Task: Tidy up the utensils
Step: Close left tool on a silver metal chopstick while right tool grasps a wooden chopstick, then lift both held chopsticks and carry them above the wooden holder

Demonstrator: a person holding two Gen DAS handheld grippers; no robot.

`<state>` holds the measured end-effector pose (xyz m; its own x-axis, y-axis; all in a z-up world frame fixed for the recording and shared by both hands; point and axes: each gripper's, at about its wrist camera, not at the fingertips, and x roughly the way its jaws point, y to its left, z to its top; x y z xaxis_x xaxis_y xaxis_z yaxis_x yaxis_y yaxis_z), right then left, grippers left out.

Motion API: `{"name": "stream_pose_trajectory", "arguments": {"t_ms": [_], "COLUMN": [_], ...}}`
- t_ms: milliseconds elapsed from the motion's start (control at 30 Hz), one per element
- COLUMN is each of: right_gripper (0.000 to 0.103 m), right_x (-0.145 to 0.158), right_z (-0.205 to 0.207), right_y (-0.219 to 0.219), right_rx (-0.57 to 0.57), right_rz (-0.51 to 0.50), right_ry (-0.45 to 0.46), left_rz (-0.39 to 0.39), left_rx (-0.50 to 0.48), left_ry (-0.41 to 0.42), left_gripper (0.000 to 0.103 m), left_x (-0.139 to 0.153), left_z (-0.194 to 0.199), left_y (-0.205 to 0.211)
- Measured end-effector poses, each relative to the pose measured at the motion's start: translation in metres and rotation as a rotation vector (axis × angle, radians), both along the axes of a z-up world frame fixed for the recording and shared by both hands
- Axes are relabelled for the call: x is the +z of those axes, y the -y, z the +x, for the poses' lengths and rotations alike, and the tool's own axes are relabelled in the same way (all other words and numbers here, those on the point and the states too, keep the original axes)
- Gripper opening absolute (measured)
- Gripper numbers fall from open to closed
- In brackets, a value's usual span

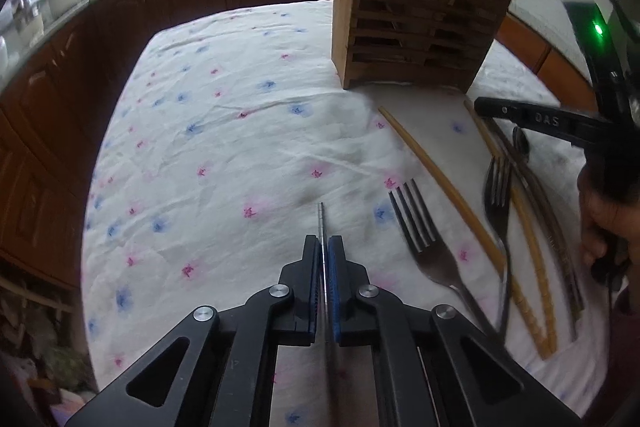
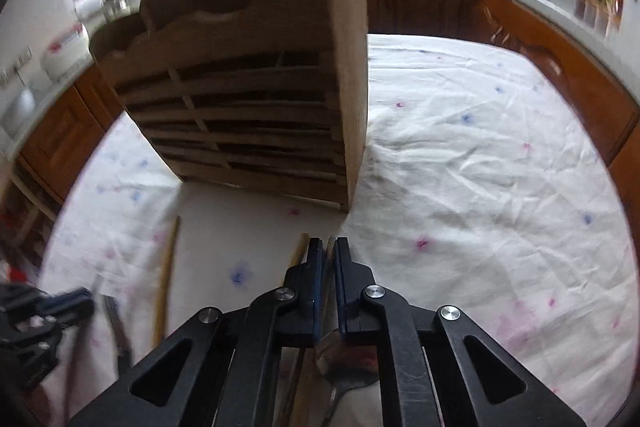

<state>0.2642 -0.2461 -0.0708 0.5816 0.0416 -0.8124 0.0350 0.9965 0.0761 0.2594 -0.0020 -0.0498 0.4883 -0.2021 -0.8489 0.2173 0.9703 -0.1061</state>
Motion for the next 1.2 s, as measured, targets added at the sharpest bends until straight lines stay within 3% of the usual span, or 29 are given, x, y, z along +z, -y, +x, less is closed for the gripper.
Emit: {"name": "stream_pose_trajectory", "arguments": {"t_ms": [200,333,533,867,1200], "right_gripper": [0.004,0.004,0.004,0.004,0.004], "right_x": [0.034,0.061,0.097,0.126,0.152], "right_z": [-0.033,-0.054,-0.072,-0.101,-0.126], "right_y": [0.014,0.015,0.005,-0.005,-0.006], "right_rx": [-0.016,-0.006,0.016,0.027,0.025], "right_rz": [0.149,0.192,0.198,0.189,0.167], "right_ry": [0.105,0.174,0.252,0.331,0.409], "left_rz": [-0.072,-0.115,-0.148,-0.196,-0.232], "left_rx": [0.012,0.012,0.002,-0.003,0.003], "left_ry": [0.029,0.067,0.138,0.236,0.291], "left_gripper": [0.002,0.002,0.002,0.002,0.002], "left_x": [0.018,0.037,0.073,0.118,0.137], "left_z": [-0.007,-0.019,-0.045,-0.089,-0.108], "left_y": [-0.015,-0.023,-0.032,-0.045,-0.052]}}
